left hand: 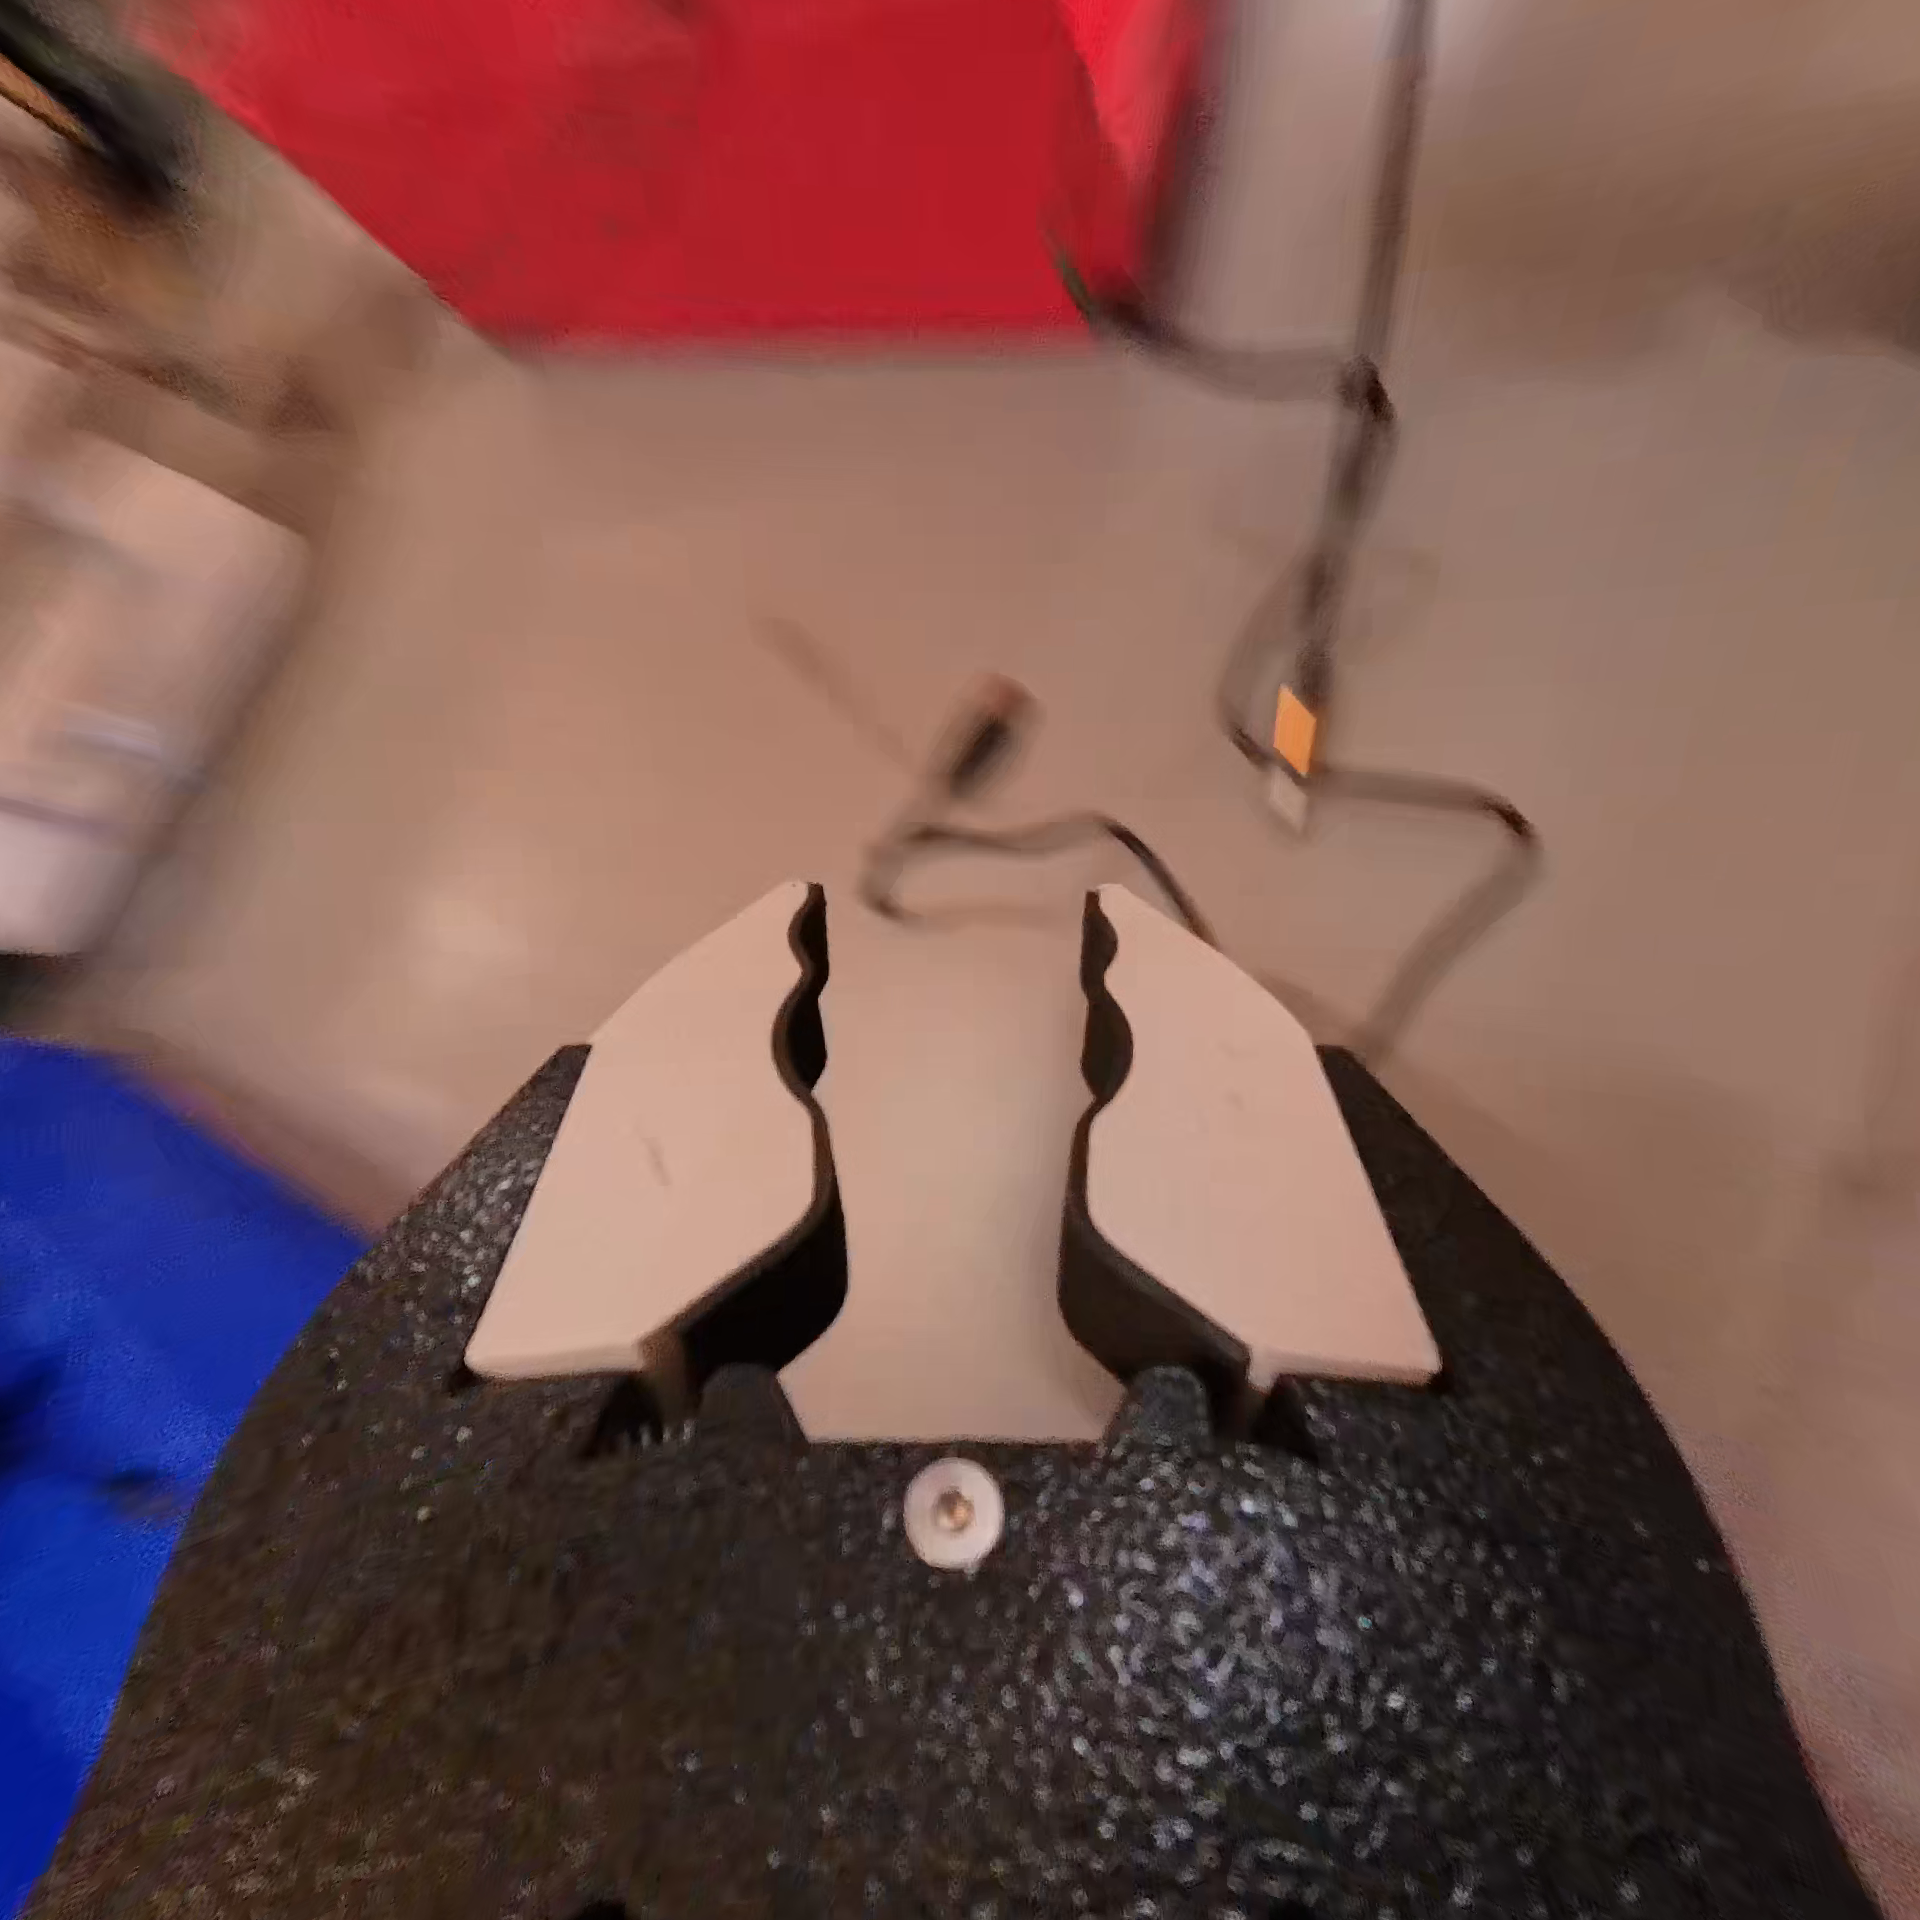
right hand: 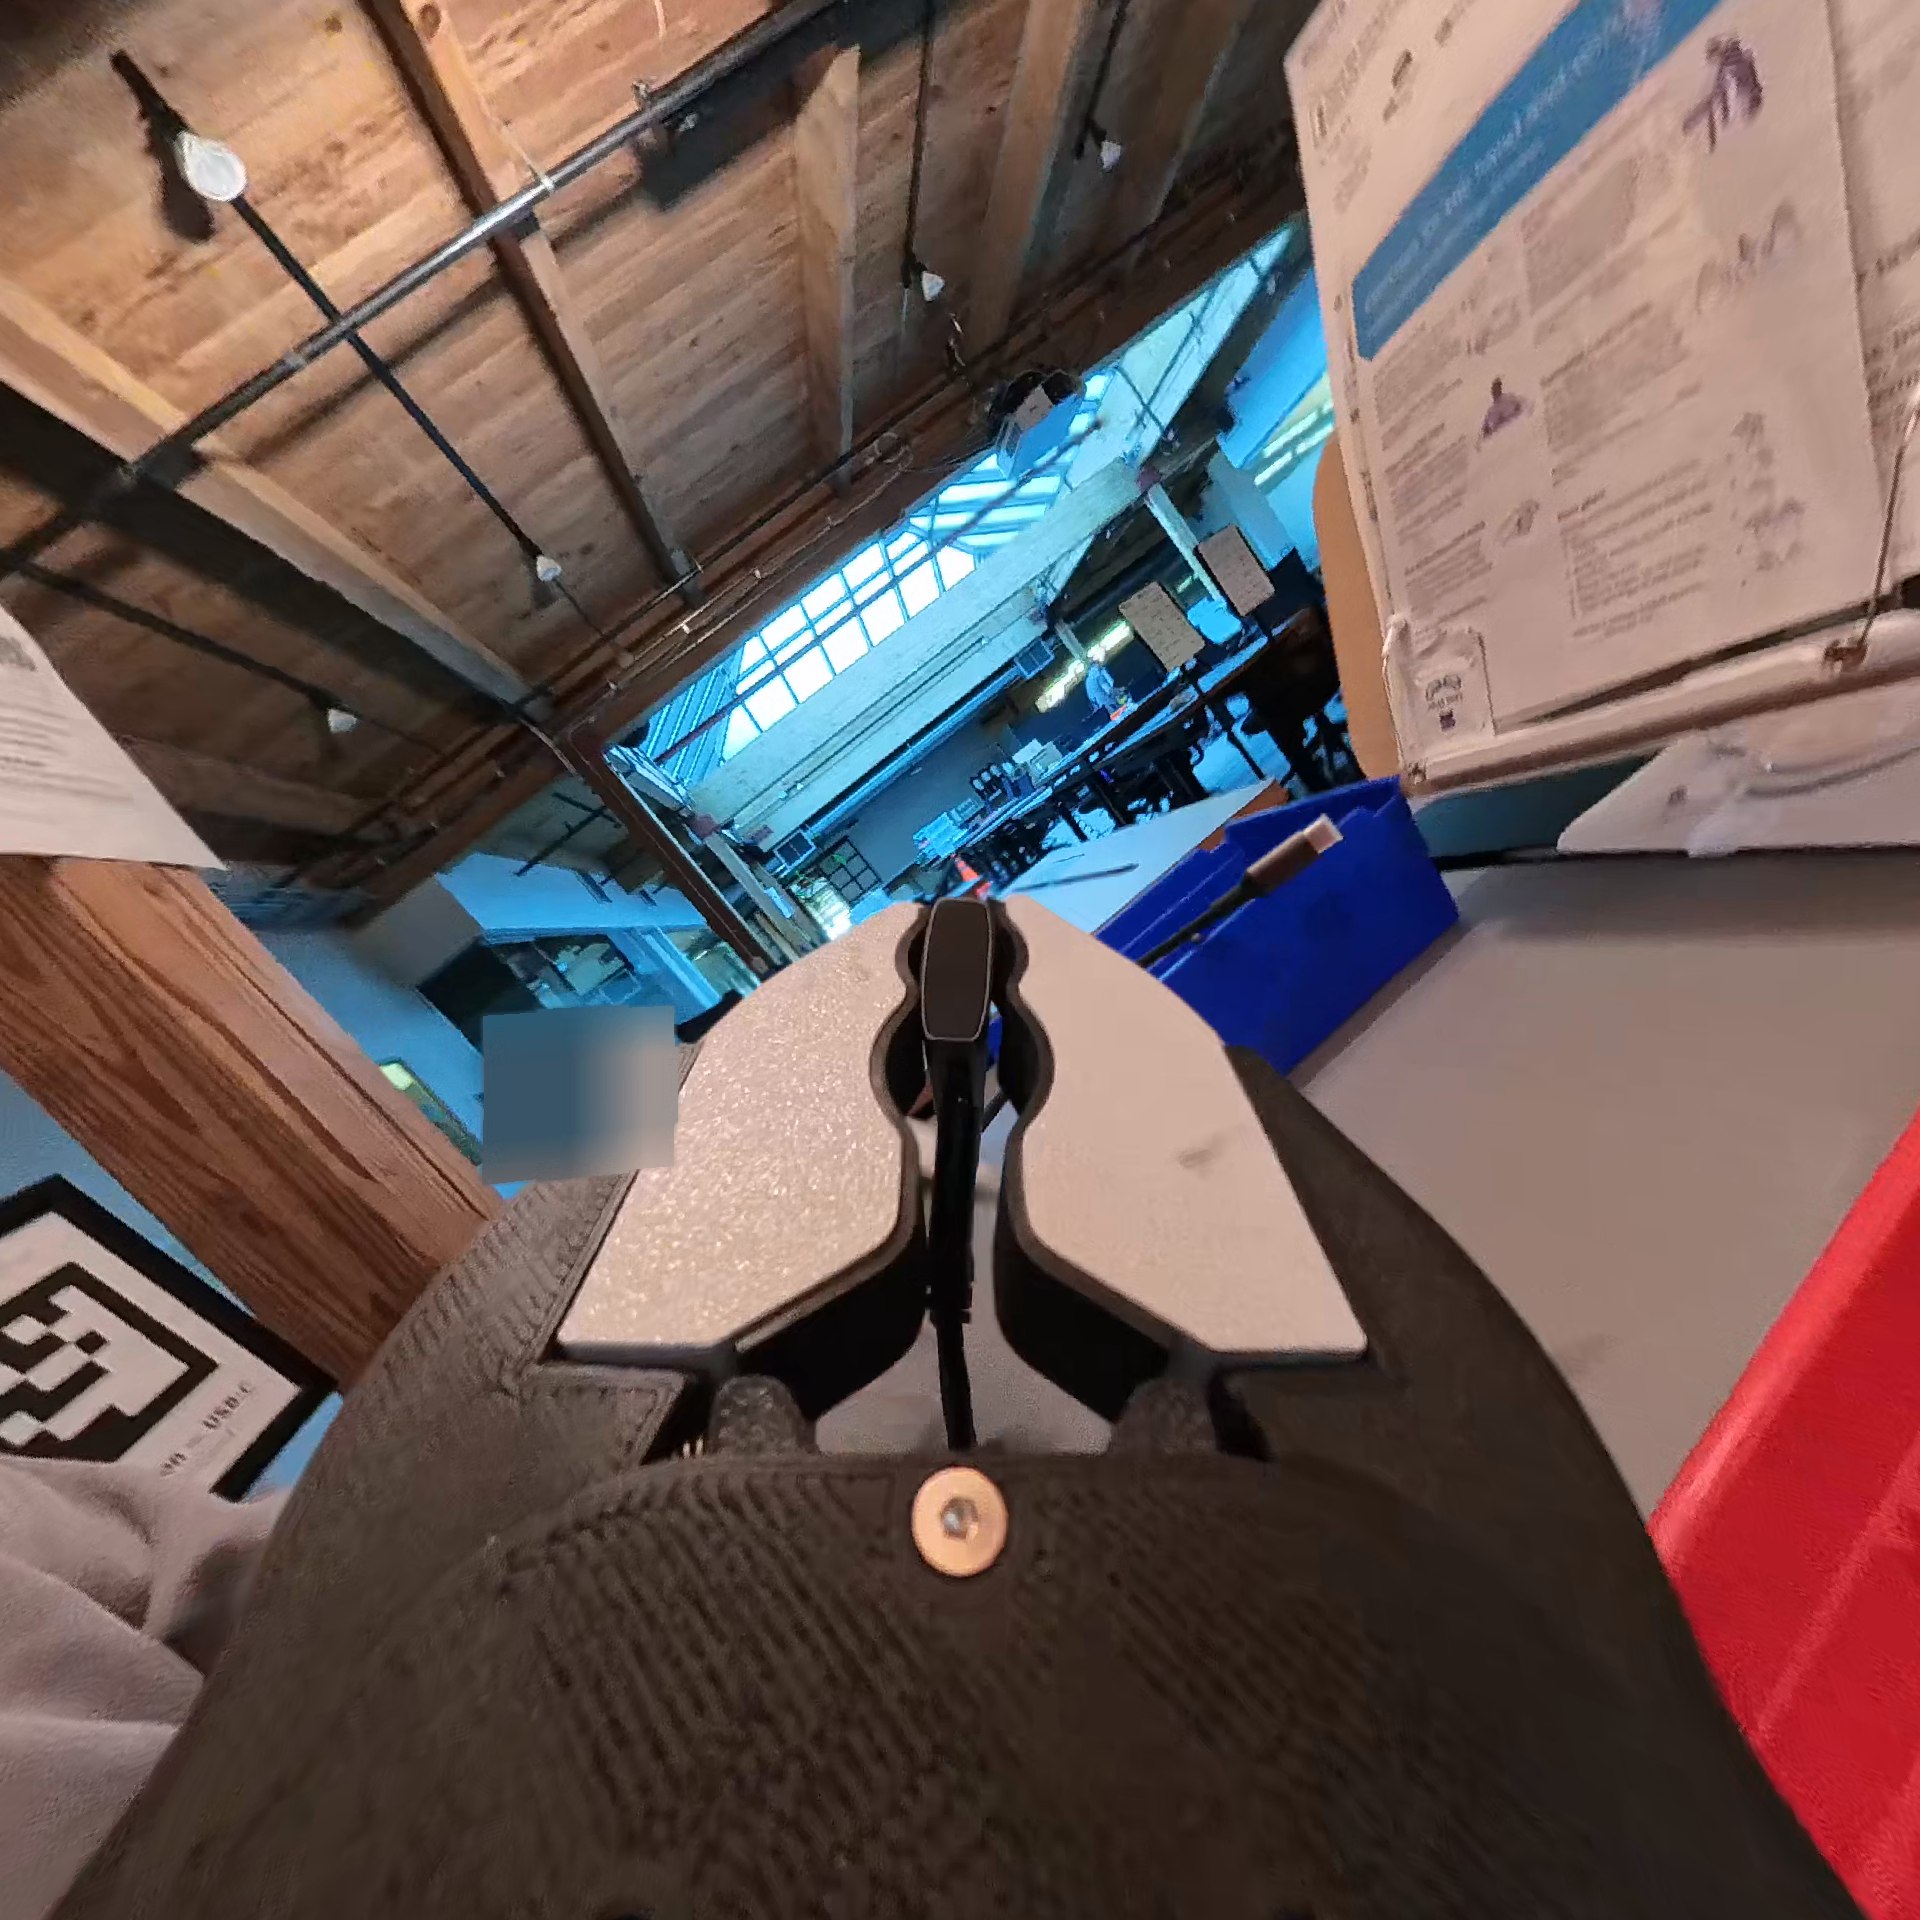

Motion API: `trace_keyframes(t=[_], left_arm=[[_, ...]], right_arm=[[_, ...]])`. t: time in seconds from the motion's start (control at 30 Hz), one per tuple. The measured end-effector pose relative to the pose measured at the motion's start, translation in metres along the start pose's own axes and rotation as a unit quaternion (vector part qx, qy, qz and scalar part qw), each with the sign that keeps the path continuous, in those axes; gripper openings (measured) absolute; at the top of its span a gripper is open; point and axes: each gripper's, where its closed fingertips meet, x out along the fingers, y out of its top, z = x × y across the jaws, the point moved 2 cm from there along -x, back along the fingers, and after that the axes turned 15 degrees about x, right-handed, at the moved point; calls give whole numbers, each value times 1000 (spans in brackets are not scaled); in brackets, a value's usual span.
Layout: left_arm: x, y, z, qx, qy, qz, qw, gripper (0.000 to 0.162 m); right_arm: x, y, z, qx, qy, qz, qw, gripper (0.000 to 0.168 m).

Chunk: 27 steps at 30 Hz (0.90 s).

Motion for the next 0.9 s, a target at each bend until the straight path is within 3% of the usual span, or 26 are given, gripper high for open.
trace_keyframes(t=[0.03, 0.13, 0.2, 0.3, 0.37, 0.47, 0.6, 0.67, 0.73, 0.8, 0.9], left_arm=[[-14, 19, -17, 9, 86, 58, 995, 50], [-51, 61, -26, 104, 243, 206, 942, 48], [-45, 59, -23, 170, 285, 186, 925, 51], [-25, 48, -12, 182, 261, 155, 935, 55], [-21, 46, -9, 182, 263, 159, 934, 48], [-18, 43, -4, 165, 242, 174, 940, 24], [-25, 42, 0, 110, 221, 202, 948, 23], [-26, 40, -1, 62, 215, 193, 955, 23], [-28, 34, -10, -4, 228, 177, 958, 23], [-31, 23, -22, -76, 240, 154, 955, 24], [-34, 8, -32, -149, 250, 117, 949, 23]], right_arm=[[3, -4, 5, 15, -1, -9, 1000, 9], [15, -18, 12, 70, 21, -31, 997, 9], [25, -31, 13, 106, 42, -51, 992, 9], [40, -53, 10, 146, 72, -89, 983, 9], [48, -66, 7, 164, 88, -111, 976, 9], [56, -80, 8, 178, 93, -131, 971, 9], [57, -85, 12, 172, 98, -145, 970, 10], [57, -84, 13, 118, 83, -142, 979, 16], [55, -79, 15, 1, 38, -144, 989, 47], [50, -73, 8, -137, 2, -142, 980, 60], [47, -62, -11, -303, -36, -90, 948, 47]])
